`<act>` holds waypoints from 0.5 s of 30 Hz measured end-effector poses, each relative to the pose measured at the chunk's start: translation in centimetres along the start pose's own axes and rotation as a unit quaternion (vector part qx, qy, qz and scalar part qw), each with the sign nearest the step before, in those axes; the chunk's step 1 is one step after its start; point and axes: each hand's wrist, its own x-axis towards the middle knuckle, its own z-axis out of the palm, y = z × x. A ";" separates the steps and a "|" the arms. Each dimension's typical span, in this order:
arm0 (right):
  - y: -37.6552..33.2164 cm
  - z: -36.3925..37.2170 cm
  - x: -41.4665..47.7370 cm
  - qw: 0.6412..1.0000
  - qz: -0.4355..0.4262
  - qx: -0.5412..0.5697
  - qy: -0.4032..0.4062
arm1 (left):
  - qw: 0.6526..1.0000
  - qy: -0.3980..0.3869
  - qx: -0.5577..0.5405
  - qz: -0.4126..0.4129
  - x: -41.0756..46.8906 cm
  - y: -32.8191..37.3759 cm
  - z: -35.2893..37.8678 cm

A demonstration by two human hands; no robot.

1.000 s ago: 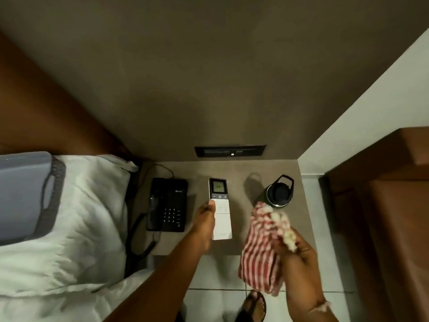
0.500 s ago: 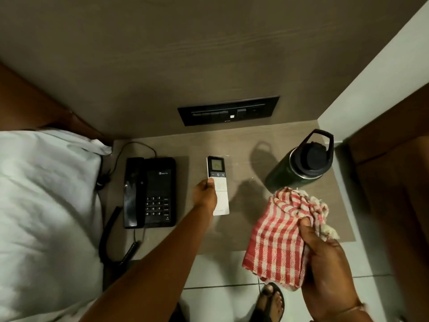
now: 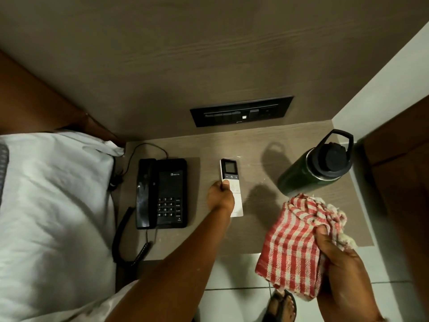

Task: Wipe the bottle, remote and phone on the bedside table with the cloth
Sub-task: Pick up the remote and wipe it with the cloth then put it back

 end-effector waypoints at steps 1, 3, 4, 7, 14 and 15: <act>0.1 0.0 0.0 1.000 -0.001 0.004 -0.005 | 1.000 0.007 0.016 0.004 0.1 0.0 -0.1; 0.1 0.0 0.1 1.000 -0.004 0.010 -0.017 | 0.999 0.013 0.050 0.008 0.0 -0.1 -0.1; 0.1 0.1 0.1 1.000 -0.005 0.012 -0.021 | 0.998 0.015 0.065 0.010 0.0 -0.1 -0.2; -0.2 0.3 0.1 0.999 -0.012 0.022 -0.024 | 0.995 0.022 0.096 0.017 -0.1 0.0 -0.3; -0.4 1.6 -0.8 1.000 -0.016 0.007 -0.014 | 0.993 -0.015 0.116 0.013 -0.1 -0.3 -0.7; -0.4 1.8 -1.0 1.000 -0.014 0.001 -0.008 | 0.993 -0.029 0.117 0.014 -0.1 -0.3 -0.9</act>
